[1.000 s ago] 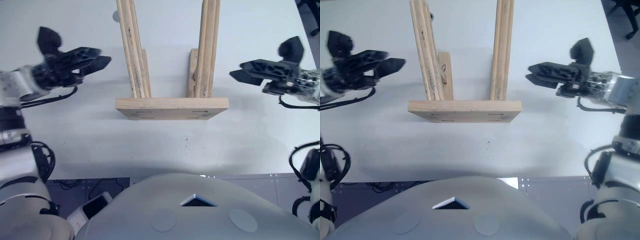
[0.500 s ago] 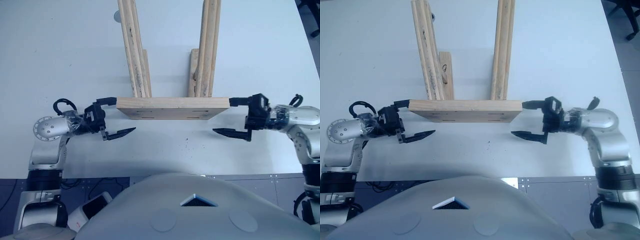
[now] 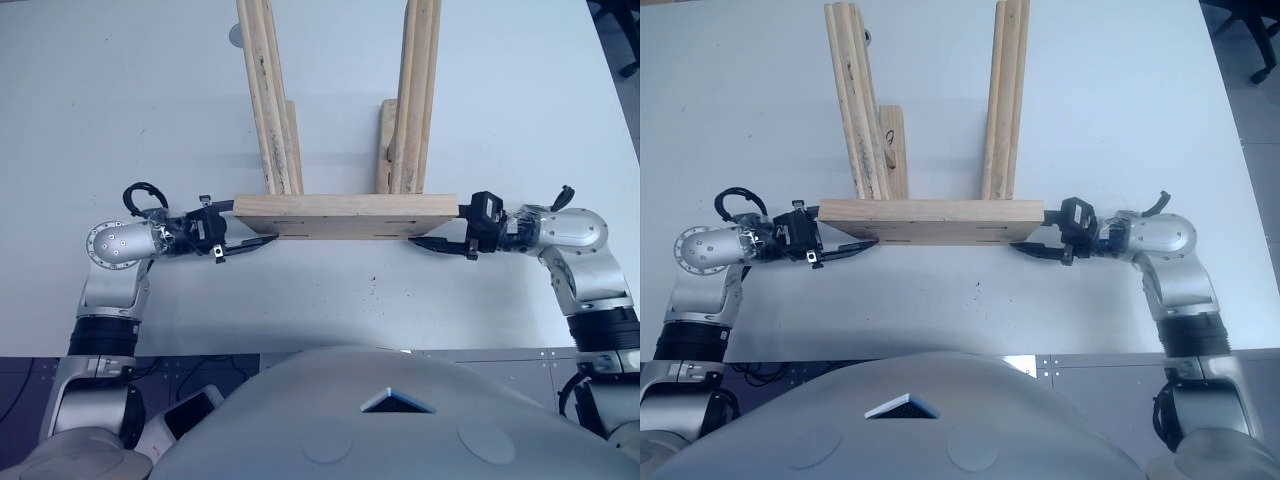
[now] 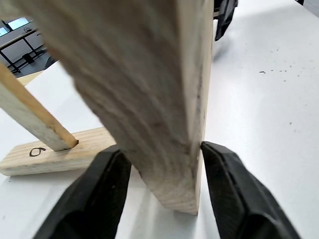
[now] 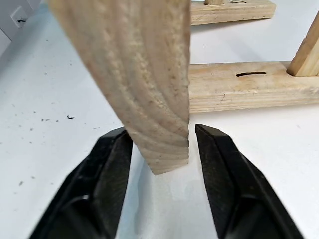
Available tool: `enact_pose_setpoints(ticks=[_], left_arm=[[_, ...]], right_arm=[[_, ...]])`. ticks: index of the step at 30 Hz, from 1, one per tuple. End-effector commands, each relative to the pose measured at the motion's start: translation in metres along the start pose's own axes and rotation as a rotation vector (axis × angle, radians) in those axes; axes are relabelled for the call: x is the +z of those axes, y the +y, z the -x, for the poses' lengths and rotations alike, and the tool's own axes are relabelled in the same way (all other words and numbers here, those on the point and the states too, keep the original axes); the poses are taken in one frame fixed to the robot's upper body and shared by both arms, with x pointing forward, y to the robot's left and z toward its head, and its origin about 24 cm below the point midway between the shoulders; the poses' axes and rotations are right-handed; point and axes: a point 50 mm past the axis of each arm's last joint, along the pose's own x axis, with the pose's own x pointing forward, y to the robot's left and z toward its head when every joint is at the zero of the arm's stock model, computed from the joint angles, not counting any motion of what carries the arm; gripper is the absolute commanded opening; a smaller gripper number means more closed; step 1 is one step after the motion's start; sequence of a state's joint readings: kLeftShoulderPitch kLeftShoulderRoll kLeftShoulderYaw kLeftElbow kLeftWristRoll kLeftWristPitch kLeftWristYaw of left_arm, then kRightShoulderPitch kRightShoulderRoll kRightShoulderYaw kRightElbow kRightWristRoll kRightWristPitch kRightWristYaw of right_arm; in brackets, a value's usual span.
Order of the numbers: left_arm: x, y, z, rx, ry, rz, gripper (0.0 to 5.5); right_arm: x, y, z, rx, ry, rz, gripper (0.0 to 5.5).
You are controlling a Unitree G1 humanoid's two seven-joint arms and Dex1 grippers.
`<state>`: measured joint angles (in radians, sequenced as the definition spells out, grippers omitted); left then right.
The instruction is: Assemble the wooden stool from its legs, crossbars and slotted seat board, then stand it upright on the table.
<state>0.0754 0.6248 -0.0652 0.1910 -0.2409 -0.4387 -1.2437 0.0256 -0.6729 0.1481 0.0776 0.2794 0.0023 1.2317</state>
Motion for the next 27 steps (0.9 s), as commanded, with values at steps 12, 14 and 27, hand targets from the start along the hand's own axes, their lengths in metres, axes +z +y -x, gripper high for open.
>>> enact_pose_setpoints(ticks=[12, 14, 27], left_arm=[[0.138, 0.06, 0.019, 0.08, -0.511, 0.835, 1.62], [0.15, 0.09, 0.024, 0.199, -0.596, 1.038, 1.62], [0.092, 0.161, 0.013, 0.312, -0.248, 1.435, 1.51]], right_arm=[[0.127, -0.017, 0.053, 0.075, -0.471, -0.566, 1.47], [0.151, -0.032, 0.056, 0.093, -0.471, -0.661, 1.47], [0.211, -0.149, -0.023, -0.278, -0.492, -1.173, 1.47]])
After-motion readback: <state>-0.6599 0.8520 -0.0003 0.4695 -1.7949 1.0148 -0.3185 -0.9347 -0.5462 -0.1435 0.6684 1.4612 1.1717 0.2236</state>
